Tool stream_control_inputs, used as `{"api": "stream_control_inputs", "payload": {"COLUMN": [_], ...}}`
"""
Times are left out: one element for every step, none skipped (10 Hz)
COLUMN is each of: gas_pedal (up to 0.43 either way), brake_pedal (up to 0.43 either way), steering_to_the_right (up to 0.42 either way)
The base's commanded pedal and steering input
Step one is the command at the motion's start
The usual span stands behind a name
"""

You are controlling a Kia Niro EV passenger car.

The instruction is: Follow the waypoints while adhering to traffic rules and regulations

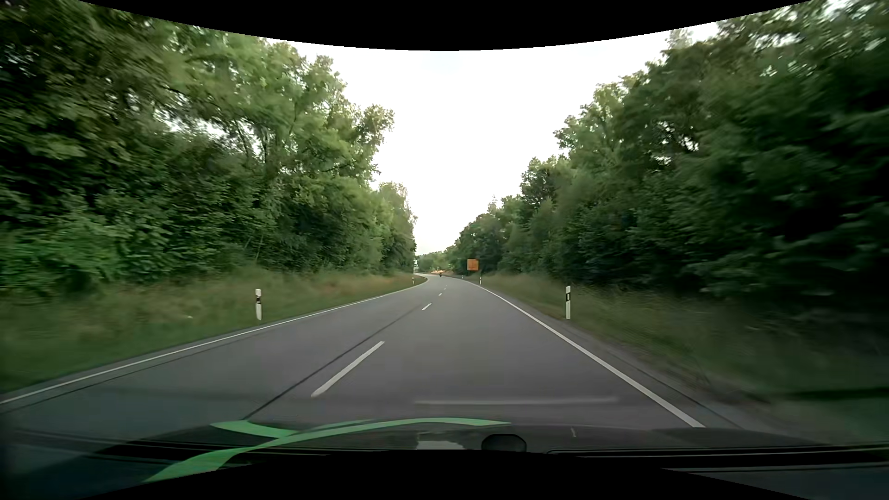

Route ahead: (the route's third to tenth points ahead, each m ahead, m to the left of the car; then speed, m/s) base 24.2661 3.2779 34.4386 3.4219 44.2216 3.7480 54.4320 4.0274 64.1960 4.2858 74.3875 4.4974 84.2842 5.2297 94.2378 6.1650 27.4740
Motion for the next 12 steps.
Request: {"api": "stream_control_inputs", "payload": {"gas_pedal": [0.177, 0.177, 0.177, 0.177, 0.177, 0.197, 0.197, 0.209, 0.209, 0.209, 0.228, 0.24], "brake_pedal": [0.0, 0.0, 0.0, 0.0, 0.0, 0.0, 0.0, 0.0, 0.0, 0.0, 0.0, 0.0], "steering_to_the_right": [-0.006, -0.006, -0.006, -0.006, -0.006, -0.006, -0.006, -0.006, -0.006, -0.006, -0.006, -0.006]}}
